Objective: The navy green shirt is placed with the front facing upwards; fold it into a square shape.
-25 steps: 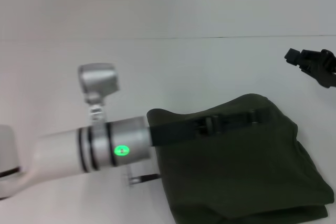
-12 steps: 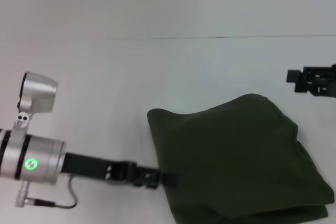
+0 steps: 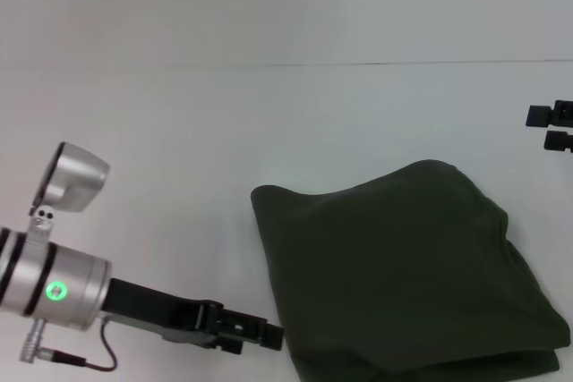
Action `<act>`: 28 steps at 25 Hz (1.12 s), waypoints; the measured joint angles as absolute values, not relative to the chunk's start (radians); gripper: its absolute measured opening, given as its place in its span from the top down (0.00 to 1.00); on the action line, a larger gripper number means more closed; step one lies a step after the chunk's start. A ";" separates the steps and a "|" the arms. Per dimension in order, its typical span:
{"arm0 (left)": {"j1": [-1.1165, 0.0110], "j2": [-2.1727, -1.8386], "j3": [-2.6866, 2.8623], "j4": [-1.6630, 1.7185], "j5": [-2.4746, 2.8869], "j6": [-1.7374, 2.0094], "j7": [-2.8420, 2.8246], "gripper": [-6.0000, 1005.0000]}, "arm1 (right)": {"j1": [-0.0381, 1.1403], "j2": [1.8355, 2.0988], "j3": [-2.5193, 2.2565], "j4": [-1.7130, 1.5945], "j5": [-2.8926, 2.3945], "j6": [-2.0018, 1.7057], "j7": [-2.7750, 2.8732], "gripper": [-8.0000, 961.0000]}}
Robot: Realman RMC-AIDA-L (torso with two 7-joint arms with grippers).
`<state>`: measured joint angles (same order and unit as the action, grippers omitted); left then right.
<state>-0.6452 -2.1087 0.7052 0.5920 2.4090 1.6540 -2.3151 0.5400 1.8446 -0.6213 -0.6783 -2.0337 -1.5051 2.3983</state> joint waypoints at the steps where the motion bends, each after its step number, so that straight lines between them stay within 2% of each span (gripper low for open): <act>1: -0.648 -2.115 0.708 0.589 2.409 1.649 -2.321 0.06 | 0.540 1.844 -0.621 -0.678 -2.034 -1.494 2.398 0.17; 7: -0.665 -2.145 0.741 0.574 2.408 1.600 -2.352 0.05 | 0.539 1.843 -0.620 -0.676 -2.035 -1.456 2.399 0.17; 28: -0.715 -2.164 0.812 0.516 2.407 1.515 -2.355 0.06 | 0.538 1.848 -0.620 -0.675 -2.036 -1.458 2.391 0.17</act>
<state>-0.7149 -2.1638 0.8117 0.5160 2.4074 1.5149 -2.3546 0.5384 1.8483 -0.6197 -0.6749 -2.0357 -1.4584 2.3914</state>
